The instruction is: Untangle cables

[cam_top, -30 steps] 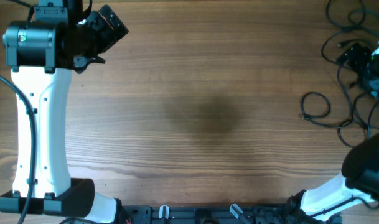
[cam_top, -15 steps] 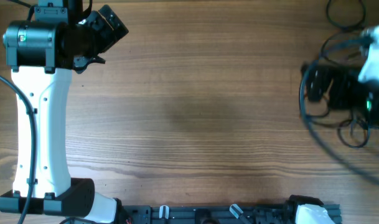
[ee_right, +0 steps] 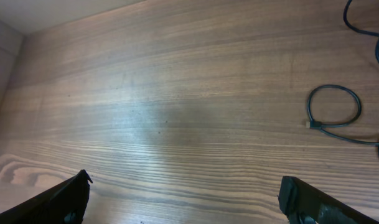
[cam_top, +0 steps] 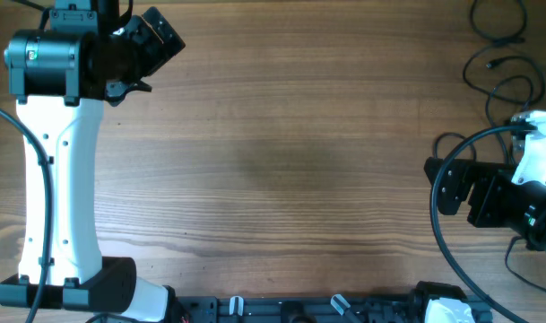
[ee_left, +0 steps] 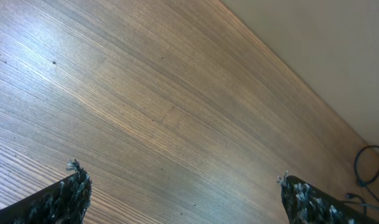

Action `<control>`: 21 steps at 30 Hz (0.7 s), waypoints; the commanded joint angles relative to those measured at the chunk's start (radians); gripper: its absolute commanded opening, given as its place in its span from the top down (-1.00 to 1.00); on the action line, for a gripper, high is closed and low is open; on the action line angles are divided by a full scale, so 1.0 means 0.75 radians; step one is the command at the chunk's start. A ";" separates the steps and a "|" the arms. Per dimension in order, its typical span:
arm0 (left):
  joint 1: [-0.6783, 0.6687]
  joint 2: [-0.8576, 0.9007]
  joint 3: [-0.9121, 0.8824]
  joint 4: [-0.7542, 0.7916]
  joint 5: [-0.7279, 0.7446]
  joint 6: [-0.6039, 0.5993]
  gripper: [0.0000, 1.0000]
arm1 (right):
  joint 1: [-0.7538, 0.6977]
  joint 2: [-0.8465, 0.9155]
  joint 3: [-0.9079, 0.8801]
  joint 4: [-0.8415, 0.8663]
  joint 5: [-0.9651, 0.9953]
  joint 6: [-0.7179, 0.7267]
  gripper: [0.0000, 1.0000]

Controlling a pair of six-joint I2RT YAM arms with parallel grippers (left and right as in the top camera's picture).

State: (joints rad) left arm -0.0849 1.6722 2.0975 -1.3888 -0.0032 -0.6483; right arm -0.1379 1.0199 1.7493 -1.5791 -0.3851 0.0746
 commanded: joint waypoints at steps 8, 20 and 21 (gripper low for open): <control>0.005 0.016 -0.004 0.000 -0.022 0.016 -1.00 | 0.016 -0.367 -0.691 0.670 0.025 0.014 -0.99; 0.005 0.016 -0.004 0.000 -0.022 0.016 -1.00 | 0.149 -1.067 -1.828 1.798 0.109 0.041 -0.99; 0.005 0.016 -0.004 -0.001 -0.022 0.016 -1.00 | 0.161 -1.090 -1.862 1.838 0.140 0.040 -0.99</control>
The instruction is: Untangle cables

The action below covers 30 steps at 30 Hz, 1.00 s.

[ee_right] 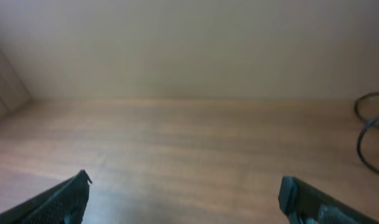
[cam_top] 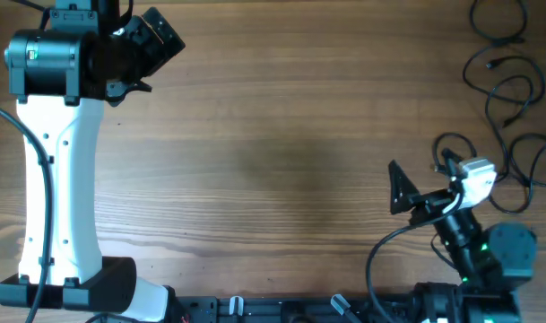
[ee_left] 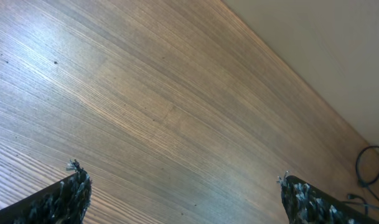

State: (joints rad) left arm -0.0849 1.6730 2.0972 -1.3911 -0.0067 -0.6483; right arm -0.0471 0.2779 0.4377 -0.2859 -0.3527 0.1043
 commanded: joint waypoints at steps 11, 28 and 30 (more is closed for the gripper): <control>0.005 0.015 -0.004 0.003 -0.018 0.016 -1.00 | 0.141 -0.250 -0.470 0.466 0.321 0.027 -0.99; 0.005 0.015 -0.004 0.003 -0.018 0.016 -1.00 | 0.141 -0.347 -0.577 0.391 0.302 0.084 -0.99; 0.005 0.015 -0.004 0.003 -0.018 0.016 -1.00 | 0.141 -0.347 -0.577 0.391 0.302 0.083 -0.99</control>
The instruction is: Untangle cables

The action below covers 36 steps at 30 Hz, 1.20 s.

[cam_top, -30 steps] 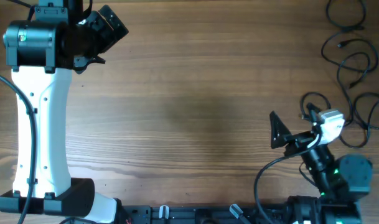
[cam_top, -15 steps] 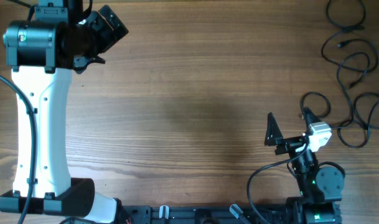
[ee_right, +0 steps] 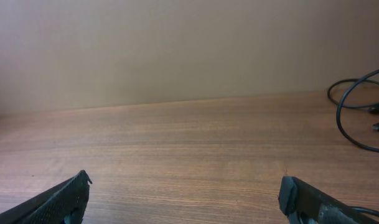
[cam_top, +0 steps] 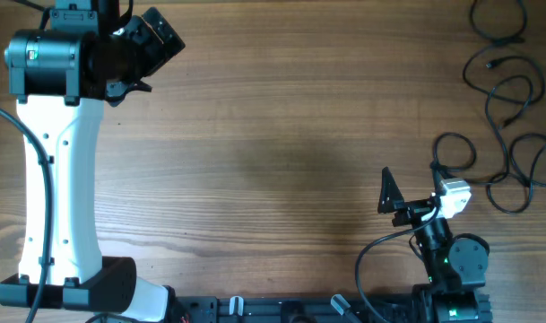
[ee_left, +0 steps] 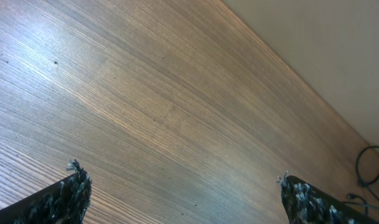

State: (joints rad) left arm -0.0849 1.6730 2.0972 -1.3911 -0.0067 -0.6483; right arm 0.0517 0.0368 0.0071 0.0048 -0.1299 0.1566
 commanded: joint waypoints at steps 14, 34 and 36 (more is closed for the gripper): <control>0.005 0.015 -0.004 -0.109 -0.078 0.026 -1.00 | 0.009 -0.025 -0.003 0.004 0.005 0.014 -1.00; -0.176 -0.495 -0.915 1.117 -0.123 0.407 -1.00 | 0.009 -0.025 -0.003 0.004 0.005 0.013 -1.00; -0.176 -0.607 -1.144 1.295 -0.117 0.407 -1.00 | 0.009 -0.025 -0.003 0.004 0.005 0.014 -0.99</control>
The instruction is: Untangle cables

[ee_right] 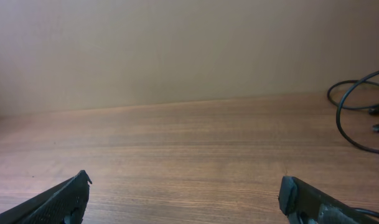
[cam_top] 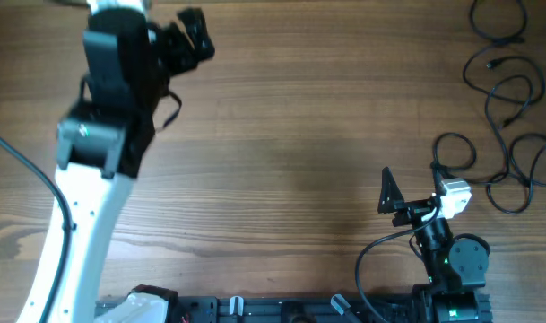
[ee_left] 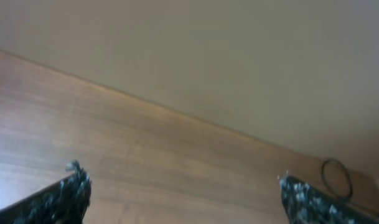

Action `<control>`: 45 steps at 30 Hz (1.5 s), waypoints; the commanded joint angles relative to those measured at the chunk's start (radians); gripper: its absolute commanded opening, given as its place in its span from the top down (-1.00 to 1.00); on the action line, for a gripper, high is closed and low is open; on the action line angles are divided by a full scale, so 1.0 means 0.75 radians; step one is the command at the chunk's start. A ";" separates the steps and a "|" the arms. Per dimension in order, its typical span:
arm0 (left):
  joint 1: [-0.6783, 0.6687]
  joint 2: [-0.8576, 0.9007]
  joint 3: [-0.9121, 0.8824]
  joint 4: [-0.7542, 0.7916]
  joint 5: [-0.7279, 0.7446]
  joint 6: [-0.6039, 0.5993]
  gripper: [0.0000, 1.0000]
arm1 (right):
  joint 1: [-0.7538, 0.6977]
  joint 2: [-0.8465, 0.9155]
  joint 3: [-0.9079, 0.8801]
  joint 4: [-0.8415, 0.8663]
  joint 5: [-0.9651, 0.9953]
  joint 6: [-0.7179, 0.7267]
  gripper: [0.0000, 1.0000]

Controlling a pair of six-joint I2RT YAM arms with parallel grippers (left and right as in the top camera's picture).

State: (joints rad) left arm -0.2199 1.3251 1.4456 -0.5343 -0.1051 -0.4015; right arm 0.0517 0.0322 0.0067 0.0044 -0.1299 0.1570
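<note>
Several thin black cables lie in loose loops at the table's far right, with one loop nearest the middle. My right gripper is folded low near the front edge, open and empty; a cable curve shows at the right of its view. Up at the back left, my left gripper is also open and empty. In its blurred view a small cable loop lies far off at the right.
The wooden table spans the whole view. A beige wall stands behind its far edge. The arms' black base rail runs along the front edge.
My left arm has swung, and its gripper now sits a little further right at the back. Its camera has tilted up from the tabletop to the wall. The right arm has not moved.
At first my right gripper was out at the right edge, looking down at the table and a cable loop. Then it had drawn back toward the front edge and tipped up to face the wall, where it has stayed. My left arm held still until now.
</note>
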 commanded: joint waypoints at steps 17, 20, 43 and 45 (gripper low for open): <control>0.098 -1.064 -1.554 0.936 0.190 0.461 -1.00 | 0.009 -0.019 -0.002 0.004 0.005 0.013 -0.99; 0.136 -1.193 -1.646 0.935 0.190 0.461 -1.00 | 0.009 -0.019 -0.002 0.004 0.005 0.013 -0.99; 0.242 -1.739 -1.920 0.624 0.185 0.461 -1.00 | 0.009 -0.019 -0.002 0.004 0.005 0.013 -0.99; 0.243 -1.763 -1.920 0.610 0.185 0.460 -1.00 | 0.009 -0.019 -0.002 0.004 0.005 0.013 -0.99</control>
State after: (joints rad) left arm -0.0463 0.0364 0.0113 -0.0711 0.0280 -0.0715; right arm 0.0517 0.0322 0.0067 0.0044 -0.1299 0.1570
